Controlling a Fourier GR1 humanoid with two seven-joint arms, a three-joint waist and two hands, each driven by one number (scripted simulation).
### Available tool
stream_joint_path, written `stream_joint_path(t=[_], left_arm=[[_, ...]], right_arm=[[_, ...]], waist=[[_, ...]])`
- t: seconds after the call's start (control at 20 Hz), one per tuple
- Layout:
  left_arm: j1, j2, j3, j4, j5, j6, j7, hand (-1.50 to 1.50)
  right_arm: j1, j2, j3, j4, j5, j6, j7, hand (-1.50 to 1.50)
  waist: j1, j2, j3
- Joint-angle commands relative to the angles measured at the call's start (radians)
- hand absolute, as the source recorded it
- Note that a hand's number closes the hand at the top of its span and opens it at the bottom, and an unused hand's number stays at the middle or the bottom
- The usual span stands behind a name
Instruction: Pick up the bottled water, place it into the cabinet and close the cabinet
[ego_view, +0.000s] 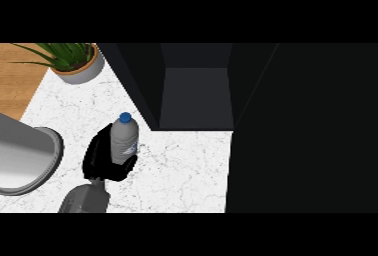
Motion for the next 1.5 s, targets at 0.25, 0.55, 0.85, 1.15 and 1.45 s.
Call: stream_joint_path(t=[0.25,0.55,0.85,1.15,1.45], left_arm=[[-0.129,-0.019,-0.225,-0.187,0.003,0.354,0.088,1.5],[-0.269,-0.019,-0.252,-0.174,-0.018,0.504,0.168,1.5],[-0.424,-0.019,-0.292,-0.029,-0.095,0.59,0.126,1.5],[-0.559,-0.019,-0.356,0.046,-0.123,0.769,0.141,1.5],[-0.594,0.008,-0.318,0.108,-0.195,0.801,0.129,1.5]], right_arm=[[-0.053,0.007,0.017,-0.023,-0.003,-0.025,0.042,-1.5],[0.008,-0.006,0.019,-0.035,-0.024,-0.021,0.021,-1.5],[-0.021,0.009,0.051,-0.002,0.004,-0.036,0.027,-1.5],[-0.055,-0.019,-0.006,0.004,-0.057,-0.012,0.04,-1.5],[-0.08,0.003,0.029,0.004,-0.032,-0.034,0.055,-1.5]], waist=[[-0.008,0.002,-0.001],[-0.013,0.003,-0.001],[-0.017,0.005,-0.001],[-0.047,0.009,0.0],[-0.048,0.014,-0.001]])
